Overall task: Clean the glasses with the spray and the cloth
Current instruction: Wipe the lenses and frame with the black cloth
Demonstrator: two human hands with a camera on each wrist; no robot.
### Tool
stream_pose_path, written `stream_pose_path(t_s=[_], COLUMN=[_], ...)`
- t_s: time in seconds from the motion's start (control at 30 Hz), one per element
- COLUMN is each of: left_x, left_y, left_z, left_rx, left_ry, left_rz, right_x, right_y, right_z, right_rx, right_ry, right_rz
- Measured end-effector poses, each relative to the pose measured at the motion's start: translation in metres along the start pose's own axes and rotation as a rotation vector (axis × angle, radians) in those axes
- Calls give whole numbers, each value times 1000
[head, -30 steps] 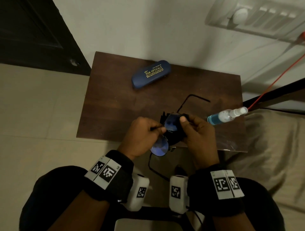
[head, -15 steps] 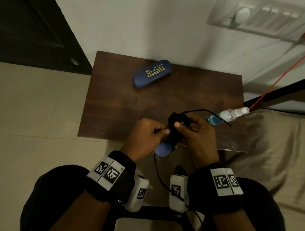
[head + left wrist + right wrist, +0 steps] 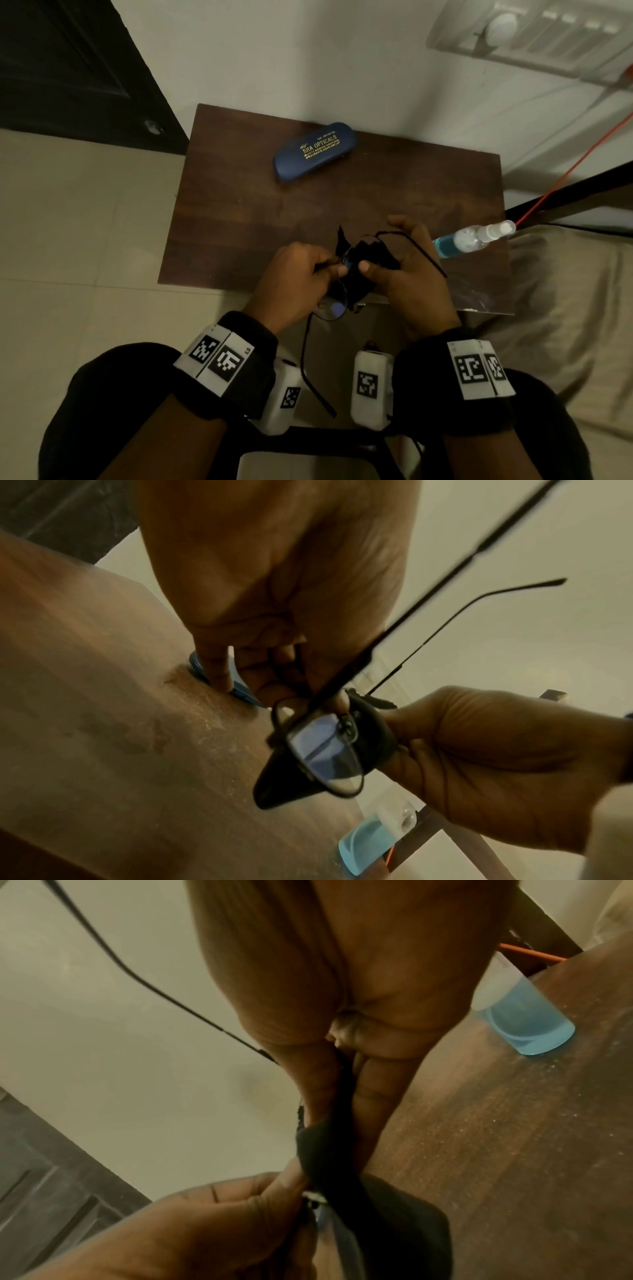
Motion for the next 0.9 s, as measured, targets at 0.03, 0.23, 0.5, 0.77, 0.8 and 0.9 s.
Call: stream_pose_path(t_s=[0.03,0.23,0.5,0.77,0.8,0.9], left_x=[1,1,2,0,0,0], left_y=[2,1,-2,4,3,-2], left_z=[-1,-6,6,9,13,26], left_rx=[-13,-44,26,41,47,92], left_ry=[-14,-52,6,60,96,233], left_rz=[-3,-24,19,-8,-7,29], right_x=[-1,-2,-3,-1,0,4], right_y=[2,0,3,5,7,9], right_z=[0,1,-8,-1,0,8], right_rx=[-14,4,-89,-146,-158,-172], right_ry=[8,184,-15,77,58,-1], right_rz=[-9,37,9,-36,-57,-61])
Point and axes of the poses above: each hand's wrist, its own x-axis away from the middle knuckle, its own z-axis out of the back of the hand, y = z × x, the point moved 6 cm from there along -x, towards the middle knuckle, and after that the axes turned 15 degrees about -z, right-handed, at the moved point
